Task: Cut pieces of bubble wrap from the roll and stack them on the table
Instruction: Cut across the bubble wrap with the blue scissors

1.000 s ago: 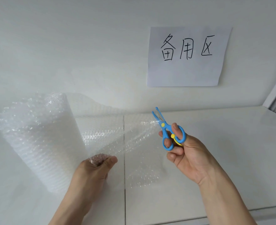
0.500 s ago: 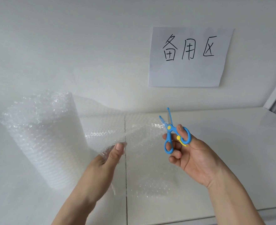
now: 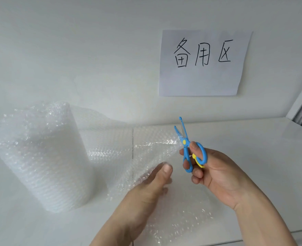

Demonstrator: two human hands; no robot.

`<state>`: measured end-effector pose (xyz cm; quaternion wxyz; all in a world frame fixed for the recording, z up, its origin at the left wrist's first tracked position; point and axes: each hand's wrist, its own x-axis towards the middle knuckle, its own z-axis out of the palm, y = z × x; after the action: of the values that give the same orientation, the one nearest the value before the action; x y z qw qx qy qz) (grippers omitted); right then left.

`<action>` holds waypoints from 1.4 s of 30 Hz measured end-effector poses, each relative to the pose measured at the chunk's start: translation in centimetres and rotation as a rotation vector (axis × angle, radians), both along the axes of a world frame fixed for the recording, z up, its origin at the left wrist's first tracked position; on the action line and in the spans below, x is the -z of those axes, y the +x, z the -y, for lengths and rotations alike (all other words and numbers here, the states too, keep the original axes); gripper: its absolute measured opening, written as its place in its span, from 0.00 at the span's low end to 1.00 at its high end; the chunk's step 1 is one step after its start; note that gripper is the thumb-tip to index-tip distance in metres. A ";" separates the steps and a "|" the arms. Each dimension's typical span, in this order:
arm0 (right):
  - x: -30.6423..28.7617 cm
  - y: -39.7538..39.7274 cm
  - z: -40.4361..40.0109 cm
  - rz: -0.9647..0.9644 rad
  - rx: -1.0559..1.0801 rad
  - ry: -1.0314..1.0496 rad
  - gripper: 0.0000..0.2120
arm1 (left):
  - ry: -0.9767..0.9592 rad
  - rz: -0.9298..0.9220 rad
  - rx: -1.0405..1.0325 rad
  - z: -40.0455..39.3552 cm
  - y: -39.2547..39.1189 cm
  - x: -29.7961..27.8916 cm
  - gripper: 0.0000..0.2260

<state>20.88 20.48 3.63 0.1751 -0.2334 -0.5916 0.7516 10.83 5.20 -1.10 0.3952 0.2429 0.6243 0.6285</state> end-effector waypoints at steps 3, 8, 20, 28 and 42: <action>0.4 0.0 0.1 0.045 -0.018 0.002 0.27 | -0.067 -0.043 -0.050 -1.9 0.5 -0.9 0.32; 0.7 0.7 -0.2 0.105 -0.096 -0.058 0.24 | -0.093 -0.071 -0.087 -3.7 1.1 -1.1 0.16; 0.8 2.1 -1.4 0.072 -0.083 -0.054 0.29 | -0.019 -0.045 -0.032 -3.8 1.1 -1.5 0.18; 1.3 1.5 -0.3 0.164 -0.185 -0.104 0.30 | 0.152 0.178 -0.320 -4.3 0.5 -1.8 0.10; 0.7 0.5 1.3 -0.021 -0.224 -0.343 0.22 | 0.195 0.124 -0.367 -4.4 1.0 -1.0 0.10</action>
<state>21.38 19.20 2.94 0.0540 -0.1848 -0.4753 0.8585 11.86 9.62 -0.11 0.2865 0.1234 0.5687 0.7611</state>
